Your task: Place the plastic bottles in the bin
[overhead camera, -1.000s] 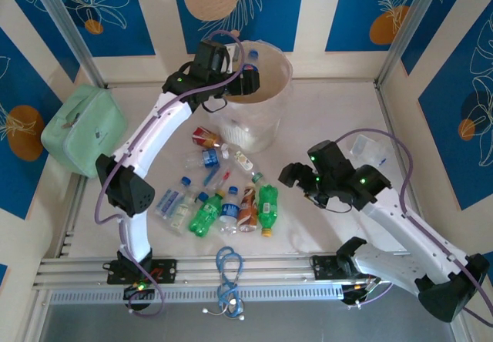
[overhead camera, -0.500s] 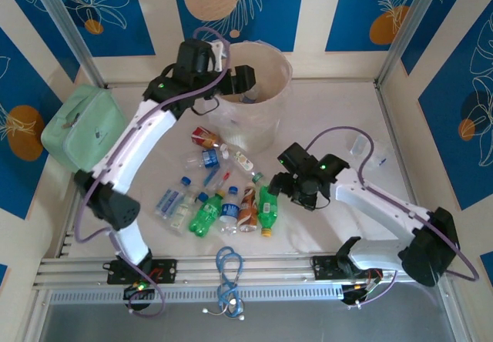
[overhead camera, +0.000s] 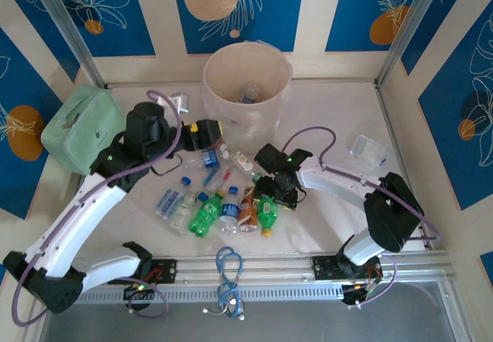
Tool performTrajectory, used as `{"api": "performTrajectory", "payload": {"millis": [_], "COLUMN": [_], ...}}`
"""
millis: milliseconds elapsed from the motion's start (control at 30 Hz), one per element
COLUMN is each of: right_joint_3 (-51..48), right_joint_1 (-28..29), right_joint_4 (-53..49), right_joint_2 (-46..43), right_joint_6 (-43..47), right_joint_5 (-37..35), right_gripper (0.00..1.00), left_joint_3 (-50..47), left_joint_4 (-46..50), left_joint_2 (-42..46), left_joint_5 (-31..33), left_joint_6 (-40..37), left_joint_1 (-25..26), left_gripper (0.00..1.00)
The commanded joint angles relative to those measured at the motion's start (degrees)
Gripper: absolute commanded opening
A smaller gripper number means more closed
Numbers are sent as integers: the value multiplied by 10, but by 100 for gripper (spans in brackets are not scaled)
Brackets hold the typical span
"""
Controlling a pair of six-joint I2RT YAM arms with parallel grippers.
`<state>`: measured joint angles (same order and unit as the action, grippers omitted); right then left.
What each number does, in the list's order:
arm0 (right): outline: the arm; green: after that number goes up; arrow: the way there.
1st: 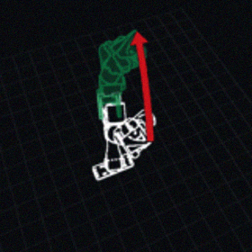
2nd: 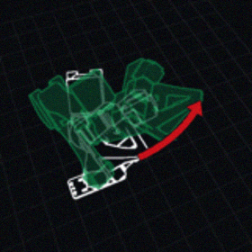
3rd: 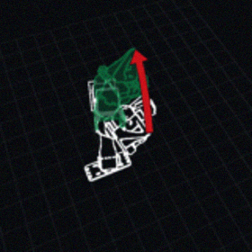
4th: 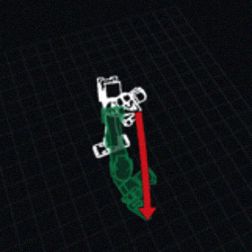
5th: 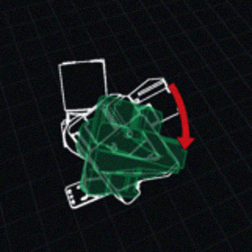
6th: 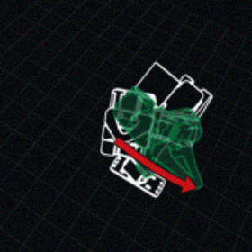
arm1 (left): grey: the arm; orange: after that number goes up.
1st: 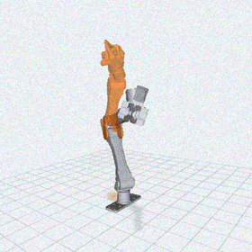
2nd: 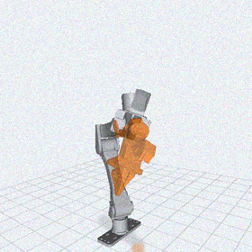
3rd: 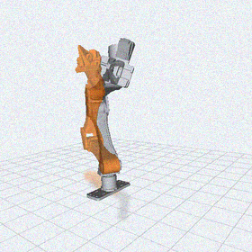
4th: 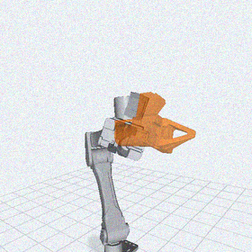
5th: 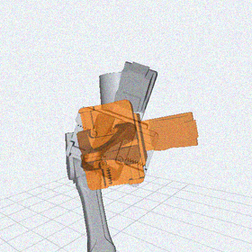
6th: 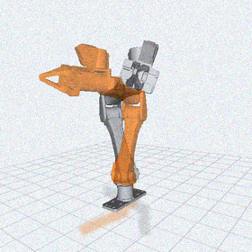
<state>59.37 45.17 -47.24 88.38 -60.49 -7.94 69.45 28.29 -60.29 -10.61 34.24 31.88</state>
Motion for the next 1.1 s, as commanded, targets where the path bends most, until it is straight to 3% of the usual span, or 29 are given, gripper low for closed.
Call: {"api": "performTrajectory", "payload": {"millis": [0, 400, 733, 900, 1067], "right_joint_3": [16, 33, 21, 12, -18], "right_joint_1": [4, -6, -21, -17, -4], "right_joint_4": [-3, -8, -8, -13, -6], "right_joint_2": [22, 89, 92, 60, -28], "right_joint_6": [3, 5, -8, -19, -34], "right_joint_5": [8, 21, 25, 6, -32], "right_gripper": [80, 73, 59, 55, 54], "left_joint_3": [-49, -119, -138, -136, -135], "left_joint_4": [25, -10, -13, -5, -9], "left_joint_2": [53, 82, 91, 98, 93], "left_joint_5": [-6, -36, -45, -46, -60], "left_joint_6": [7, 51, 61, 56, 52], "left_joint_1": [-1, -1, -1, -1, -1], "left_gripper": [88, 88, 88, 88, 92]}}
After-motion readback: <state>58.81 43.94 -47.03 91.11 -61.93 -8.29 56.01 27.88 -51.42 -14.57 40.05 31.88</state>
